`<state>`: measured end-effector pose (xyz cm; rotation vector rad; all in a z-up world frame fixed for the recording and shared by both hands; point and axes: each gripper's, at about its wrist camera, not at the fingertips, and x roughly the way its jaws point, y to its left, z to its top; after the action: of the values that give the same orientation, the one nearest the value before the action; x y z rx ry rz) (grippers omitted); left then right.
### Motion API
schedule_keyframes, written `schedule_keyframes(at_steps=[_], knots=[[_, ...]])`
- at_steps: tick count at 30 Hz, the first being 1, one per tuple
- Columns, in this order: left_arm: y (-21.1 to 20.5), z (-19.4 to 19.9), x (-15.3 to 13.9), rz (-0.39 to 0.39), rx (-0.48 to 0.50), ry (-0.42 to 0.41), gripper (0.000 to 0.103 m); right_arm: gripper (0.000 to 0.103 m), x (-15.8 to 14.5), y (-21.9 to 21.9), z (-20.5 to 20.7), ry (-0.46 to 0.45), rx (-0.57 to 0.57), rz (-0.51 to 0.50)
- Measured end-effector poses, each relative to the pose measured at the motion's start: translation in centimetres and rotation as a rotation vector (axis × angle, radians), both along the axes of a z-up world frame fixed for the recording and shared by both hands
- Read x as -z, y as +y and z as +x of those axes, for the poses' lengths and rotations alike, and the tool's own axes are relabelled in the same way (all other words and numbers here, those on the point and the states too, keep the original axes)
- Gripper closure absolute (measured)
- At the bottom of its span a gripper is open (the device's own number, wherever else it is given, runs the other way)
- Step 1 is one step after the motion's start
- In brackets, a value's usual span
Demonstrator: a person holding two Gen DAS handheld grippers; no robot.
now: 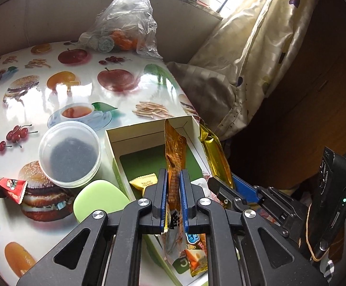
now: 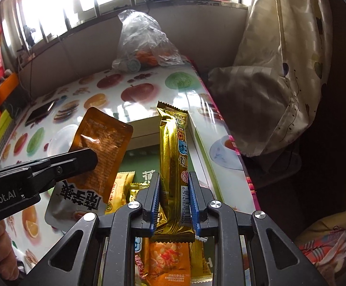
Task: Organize snacks
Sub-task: 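Open the left gripper to drop the orange packet while the right holds the gold bar, then open the right gripper to drop the gold bar into the box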
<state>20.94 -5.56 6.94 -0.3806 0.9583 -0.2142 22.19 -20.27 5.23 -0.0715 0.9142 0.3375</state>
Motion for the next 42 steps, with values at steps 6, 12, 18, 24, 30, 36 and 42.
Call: schedule_keyframes(at_steps=[6,12,18,24,30,36,42], knots=[[-0.6,0.4,1.1,0.023,0.007,0.029,0.092,0.082,1.6,-0.1,0.2,0.02,-0.003,-0.027],[-1.0,0.5,1.3,0.036,0.011,0.035,0.092,0.082,1.9,0.0,0.1,0.007,-0.017,-0.028],[-0.9,0.4,1.6,0.027,0.007,0.053,0.092,0.081,1.9,0.0,0.0,0.006,-0.018,-0.022],[-1.1,0.1,1.1,0.044,0.015,0.039,0.092,0.078,1.7,0.1,-0.4,0.0,-0.024,-0.017],[-1.0,-1.2,0.4,0.075,0.013,0.018,0.084,0.072,1.1,0.3,-1.2,-0.012,-0.015,-0.007],[-0.8,-2.8,-0.7,0.094,0.021,-0.011,0.083,0.068,-0.1,0.4,-2.4,-0.041,-0.01,0.005],[-0.2,-4.6,-1.9,0.103,0.009,-0.041,0.083,0.066,-1.0,0.8,-3.8,-0.055,-0.003,0.009]])
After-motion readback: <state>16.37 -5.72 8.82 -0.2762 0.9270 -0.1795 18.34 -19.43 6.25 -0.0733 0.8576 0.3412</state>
